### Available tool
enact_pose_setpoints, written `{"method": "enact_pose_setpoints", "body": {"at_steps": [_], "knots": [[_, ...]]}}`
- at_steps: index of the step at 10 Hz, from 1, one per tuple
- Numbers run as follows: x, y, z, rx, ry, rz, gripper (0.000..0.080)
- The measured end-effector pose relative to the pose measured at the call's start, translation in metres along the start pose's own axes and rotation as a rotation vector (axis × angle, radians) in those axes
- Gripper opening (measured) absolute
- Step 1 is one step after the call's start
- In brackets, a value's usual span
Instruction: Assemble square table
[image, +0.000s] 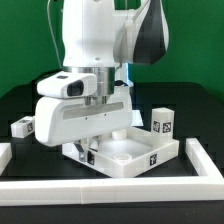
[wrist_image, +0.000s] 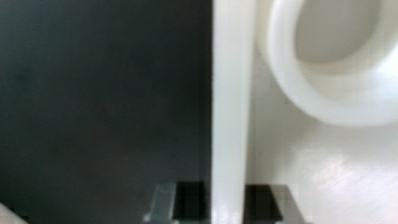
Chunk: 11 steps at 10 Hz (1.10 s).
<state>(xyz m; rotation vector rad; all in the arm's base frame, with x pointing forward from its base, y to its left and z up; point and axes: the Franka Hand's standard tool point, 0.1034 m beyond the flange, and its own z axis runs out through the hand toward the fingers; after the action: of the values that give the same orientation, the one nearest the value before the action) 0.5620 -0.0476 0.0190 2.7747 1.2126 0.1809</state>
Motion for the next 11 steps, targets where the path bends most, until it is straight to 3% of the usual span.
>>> {"method": "enact_pose_setpoints", "body": {"at_steps": [3,5,6,9,11], "knots": [[0.004,0.004,-0.001,-0.013,-0.008,-0.19,0.0065],[0.048,0.006,0.002,-0.025,-0.002,-0.455,0.0067],[0.061,0.007,0.001,-0.03,0.004,-0.549,0.0068],[0.061,0.009,0.0,-0.04,-0.013,-0.764,0.0068],[0.074,-0.002,0.0,-0.039,-0.006,-0.743,0.0068]]}}
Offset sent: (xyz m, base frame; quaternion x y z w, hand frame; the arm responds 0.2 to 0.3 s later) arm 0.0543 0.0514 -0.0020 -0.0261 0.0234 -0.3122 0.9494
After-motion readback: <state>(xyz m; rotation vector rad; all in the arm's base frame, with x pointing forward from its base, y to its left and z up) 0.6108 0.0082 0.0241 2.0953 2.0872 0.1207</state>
